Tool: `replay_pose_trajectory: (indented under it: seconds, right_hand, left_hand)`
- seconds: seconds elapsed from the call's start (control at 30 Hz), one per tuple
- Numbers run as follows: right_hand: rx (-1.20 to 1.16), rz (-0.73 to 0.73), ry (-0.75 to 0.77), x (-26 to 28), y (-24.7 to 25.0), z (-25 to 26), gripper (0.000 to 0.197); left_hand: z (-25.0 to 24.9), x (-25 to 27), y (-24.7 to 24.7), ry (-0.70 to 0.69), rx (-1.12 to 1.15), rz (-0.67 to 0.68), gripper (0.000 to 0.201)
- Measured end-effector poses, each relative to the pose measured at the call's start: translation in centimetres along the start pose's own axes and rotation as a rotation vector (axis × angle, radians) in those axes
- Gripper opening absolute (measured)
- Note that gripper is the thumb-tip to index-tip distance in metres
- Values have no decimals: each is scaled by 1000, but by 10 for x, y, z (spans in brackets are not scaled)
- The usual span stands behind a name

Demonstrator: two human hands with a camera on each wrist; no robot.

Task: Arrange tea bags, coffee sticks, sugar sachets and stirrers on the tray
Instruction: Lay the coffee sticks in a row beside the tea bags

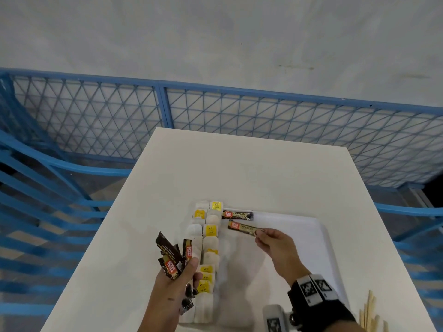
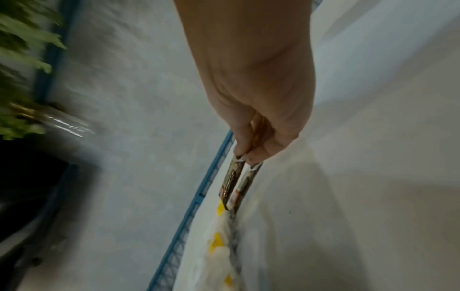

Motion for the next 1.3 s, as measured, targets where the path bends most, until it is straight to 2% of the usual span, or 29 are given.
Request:
replay_pose_trajectory:
  seconds: [0.1, 0.23, 0.33, 0.73, 0.97, 1.07, 1.13, 1.23, 1.3]
  right_hand:
    - [114, -43, 20, -22, -2, 5, 12]
    - [528, -118, 107, -41, -6, 12, 4]
    - [700, -175, 187, -46, -9, 18, 11]
    - [732, -217, 229, -47, -15, 22, 15]
    - [729, -218, 223, -37, -13, 23, 25]
    - [706, -134, 309, -16, -30, 30, 13]
    - [739, 1, 375, 8, -51, 35, 15]
    - [723, 389, 363, 51, -89, 30, 24]
    - [713, 590, 360, 76, -105, 25, 11]
  left_hand:
    - [3, -3, 7, 14, -27, -27, 12]
    - [2, -7, 11, 6, -74, -42, 13]
    - [2, -8, 11, 6, -90, -41, 12]
    - [10, -12, 5, 46, -104, -37, 10]
    - [5, -6, -6, 38, -92, 7, 11]
    - [3, -3, -11, 27, -102, 36, 19]
    - [1, -1, -14, 20, -101, 43, 24]
    - [-1, 4, -17, 17, -106, 55, 41]
    - [-3, 5, -20, 1, -125, 86, 58]
Point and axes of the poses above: each hand's wrist, its own x-axis away from the middle knuckle, its own y-axis out of the back of the hand, z = x × y, the point moved 9 cm from there along -x, towards the middle knuckle, and after that the axes turned 9 degrees about x, right-handed, at the moved point
